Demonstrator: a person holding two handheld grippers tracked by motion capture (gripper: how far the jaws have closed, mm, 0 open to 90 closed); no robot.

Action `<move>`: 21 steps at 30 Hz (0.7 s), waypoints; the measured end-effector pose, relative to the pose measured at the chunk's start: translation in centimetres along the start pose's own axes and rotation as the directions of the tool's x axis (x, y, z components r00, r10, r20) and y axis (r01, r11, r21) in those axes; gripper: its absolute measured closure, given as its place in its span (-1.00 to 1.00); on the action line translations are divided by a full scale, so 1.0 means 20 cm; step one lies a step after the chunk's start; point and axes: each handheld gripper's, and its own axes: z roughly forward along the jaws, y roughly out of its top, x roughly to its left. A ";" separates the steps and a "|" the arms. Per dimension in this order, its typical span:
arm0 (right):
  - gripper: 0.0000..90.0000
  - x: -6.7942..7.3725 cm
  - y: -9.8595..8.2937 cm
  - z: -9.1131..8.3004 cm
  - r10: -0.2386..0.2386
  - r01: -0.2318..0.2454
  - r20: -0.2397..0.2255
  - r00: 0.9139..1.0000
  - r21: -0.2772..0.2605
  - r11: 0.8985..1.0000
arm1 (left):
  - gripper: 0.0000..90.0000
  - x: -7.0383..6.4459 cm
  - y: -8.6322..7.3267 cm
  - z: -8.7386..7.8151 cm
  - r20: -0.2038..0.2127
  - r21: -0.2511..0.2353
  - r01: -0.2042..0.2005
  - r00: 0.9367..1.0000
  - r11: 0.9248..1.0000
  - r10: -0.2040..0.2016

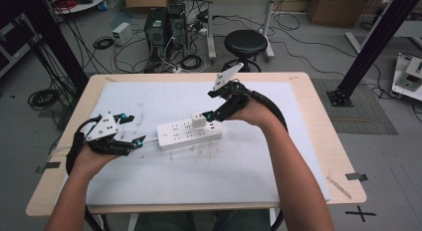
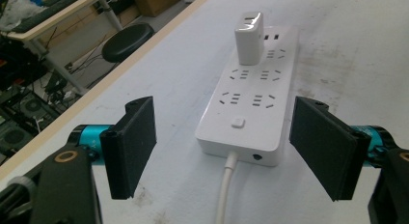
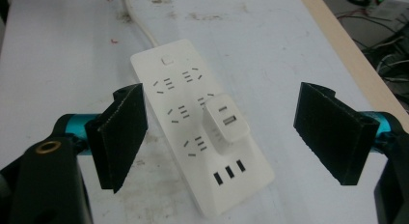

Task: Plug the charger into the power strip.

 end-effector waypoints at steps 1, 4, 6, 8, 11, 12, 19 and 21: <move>-0.56 0.01 -0.03 -0.02 0.019 -0.019 0.005 1.000 -0.009 1.000 | -0.45 0.00 0.00 0.00 0.000 -0.007 0.001 1.000 1.000 -0.002; -0.56 0.02 -0.12 -0.08 0.064 -0.063 0.034 0.997 -0.045 0.997 | -0.46 0.01 0.00 0.00 0.012 -0.032 0.023 1.000 0.999 -0.023; -0.56 0.05 -0.18 -0.12 0.093 -0.090 0.052 0.994 -0.066 0.994 | -0.46 0.01 0.00 0.00 0.028 -0.060 0.037 0.999 0.998 -0.035; -0.56 0.07 -0.23 -0.16 0.113 -0.107 0.058 0.992 -0.099 0.989 | -0.47 0.01 0.01 0.00 0.033 -0.070 0.042 0.999 0.997 -0.039; -0.56 0.09 -0.29 -0.19 0.139 -0.130 0.064 0.988 -0.128 0.983 | -0.47 0.01 0.01 0.00 0.043 -0.088 0.051 0.998 0.995 -0.048; -0.56 0.10 -0.31 -0.20 0.136 -0.126 0.072 0.988 -0.135 0.983 | -0.47 0.02 0.01 0.01 0.050 -0.090 0.063 0.997 0.994 -0.058; -0.56 0.16 -0.41 -0.23 0.171 -0.152 0.097 0.981 -0.176 0.973 | -0.47 0.01 0.02 0.00 0.059 -0.105 0.081 0.995 0.991 -0.075; -0.56 0.17 -0.43 -0.24 0.182 -0.162 0.097 0.979 -0.182 0.970 | -0.47 0.00 0.02 0.00 0.057 -0.107 0.083 0.995 0.991 -0.077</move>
